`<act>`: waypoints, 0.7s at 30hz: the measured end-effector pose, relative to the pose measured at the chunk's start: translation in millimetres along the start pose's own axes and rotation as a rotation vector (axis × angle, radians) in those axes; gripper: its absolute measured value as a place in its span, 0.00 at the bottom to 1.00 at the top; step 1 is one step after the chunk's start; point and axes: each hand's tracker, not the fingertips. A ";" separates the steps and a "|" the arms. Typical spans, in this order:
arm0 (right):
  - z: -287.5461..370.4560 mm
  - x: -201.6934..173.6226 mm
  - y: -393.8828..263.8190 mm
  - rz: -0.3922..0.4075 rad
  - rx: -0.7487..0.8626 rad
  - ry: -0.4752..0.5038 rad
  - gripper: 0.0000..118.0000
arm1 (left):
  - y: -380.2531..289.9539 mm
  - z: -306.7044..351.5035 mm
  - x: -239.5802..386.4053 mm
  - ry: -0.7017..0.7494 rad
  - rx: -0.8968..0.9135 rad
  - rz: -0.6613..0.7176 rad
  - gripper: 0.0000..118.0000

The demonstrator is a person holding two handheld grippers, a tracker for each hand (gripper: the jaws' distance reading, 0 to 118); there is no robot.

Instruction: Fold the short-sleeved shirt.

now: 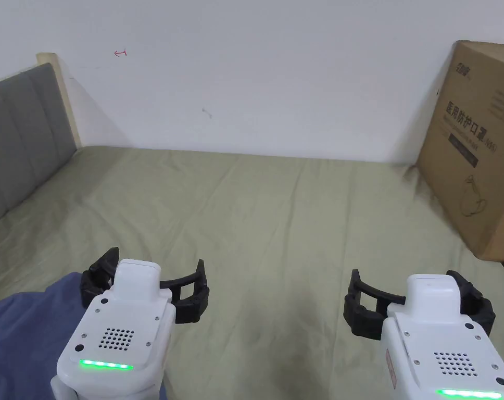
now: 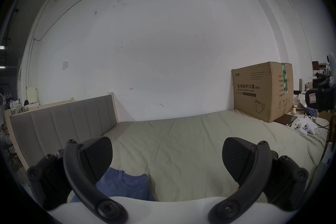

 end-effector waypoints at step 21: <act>-1.1 4.1 5.1 -0.053 -0.038 0.016 0.00 | 5.6 -0.4 0.5 -0.060 -0.031 0.108 0.00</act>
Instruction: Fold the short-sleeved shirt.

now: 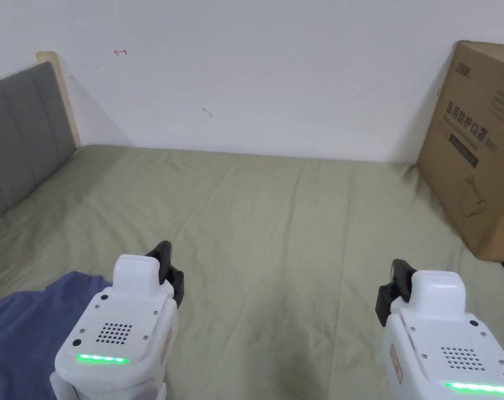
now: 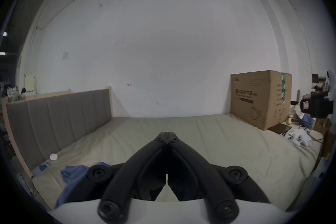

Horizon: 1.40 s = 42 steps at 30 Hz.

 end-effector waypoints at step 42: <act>0.8 -253.7 17.2 0.038 0.039 0.631 0.00 | -8.9 206.6 -237.8 0.638 -0.129 0.061 0.00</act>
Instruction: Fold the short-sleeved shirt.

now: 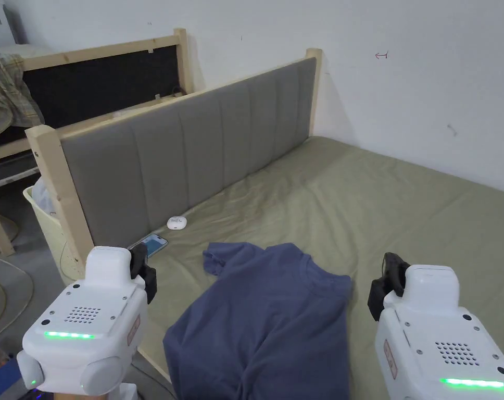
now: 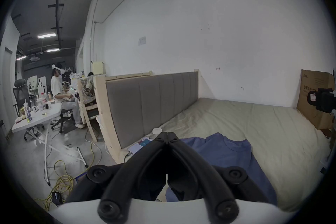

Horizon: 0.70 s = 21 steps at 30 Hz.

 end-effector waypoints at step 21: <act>23.2 104.5 -21.3 0.024 -0.071 -0.255 0.00 | -77.7 -176.5 152.4 -0.287 -0.725 0.006 0.96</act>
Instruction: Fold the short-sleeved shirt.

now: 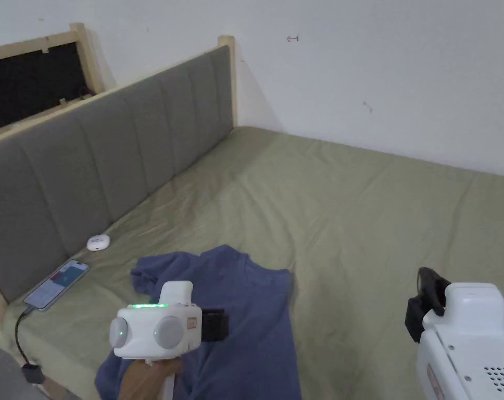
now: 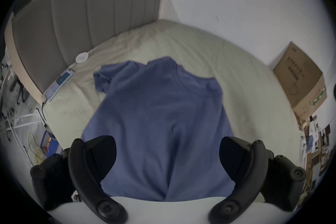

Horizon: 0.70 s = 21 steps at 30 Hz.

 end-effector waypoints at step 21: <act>27.3 73.4 -30.1 -0.042 -0.082 -0.133 0.00 | -2.6 10.9 35.4 -0.089 -0.002 0.002 0.04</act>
